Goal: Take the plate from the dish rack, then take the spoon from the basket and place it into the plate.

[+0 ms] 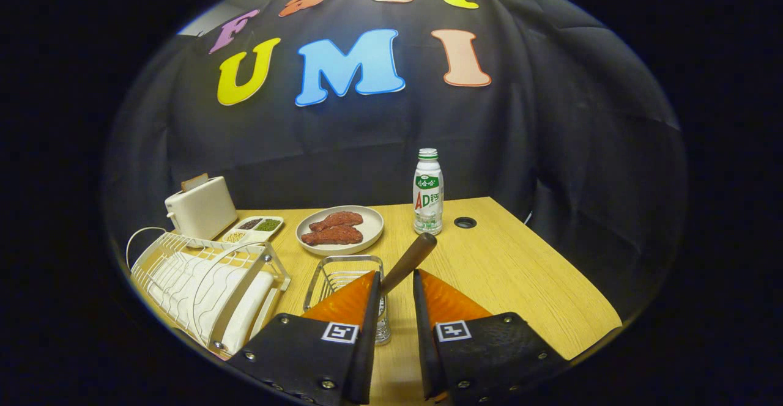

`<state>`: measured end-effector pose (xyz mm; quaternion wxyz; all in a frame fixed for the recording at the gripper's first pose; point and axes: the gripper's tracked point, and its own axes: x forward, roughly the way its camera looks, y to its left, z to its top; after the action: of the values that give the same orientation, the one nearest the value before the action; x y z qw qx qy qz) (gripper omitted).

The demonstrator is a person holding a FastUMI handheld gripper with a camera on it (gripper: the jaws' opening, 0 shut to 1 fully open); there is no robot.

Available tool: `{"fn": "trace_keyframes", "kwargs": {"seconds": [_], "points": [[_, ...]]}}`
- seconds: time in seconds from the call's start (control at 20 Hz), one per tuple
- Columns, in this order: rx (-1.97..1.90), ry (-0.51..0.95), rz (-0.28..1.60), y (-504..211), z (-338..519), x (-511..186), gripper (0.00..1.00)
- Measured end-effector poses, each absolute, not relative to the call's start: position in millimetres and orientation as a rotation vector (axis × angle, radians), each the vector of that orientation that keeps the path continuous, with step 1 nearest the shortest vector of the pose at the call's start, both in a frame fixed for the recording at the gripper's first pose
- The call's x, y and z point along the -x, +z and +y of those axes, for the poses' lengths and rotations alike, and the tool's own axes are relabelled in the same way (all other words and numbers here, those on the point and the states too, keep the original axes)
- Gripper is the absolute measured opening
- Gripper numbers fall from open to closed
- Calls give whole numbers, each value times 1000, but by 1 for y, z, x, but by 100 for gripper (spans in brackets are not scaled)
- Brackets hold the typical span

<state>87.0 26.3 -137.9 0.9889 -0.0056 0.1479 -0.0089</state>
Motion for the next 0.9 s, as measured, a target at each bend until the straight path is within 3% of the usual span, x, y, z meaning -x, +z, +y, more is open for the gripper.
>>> {"fn": "trace_keyframes", "kwargs": {"seconds": [0.45, 0.5, 0.9], "points": [[-29, -6, 254, -137, 30, -121, 32], [-30, -6, 254, -137, 32, -124, 36], [-129, 66, 331, -142, 43, -161, 38]]}}
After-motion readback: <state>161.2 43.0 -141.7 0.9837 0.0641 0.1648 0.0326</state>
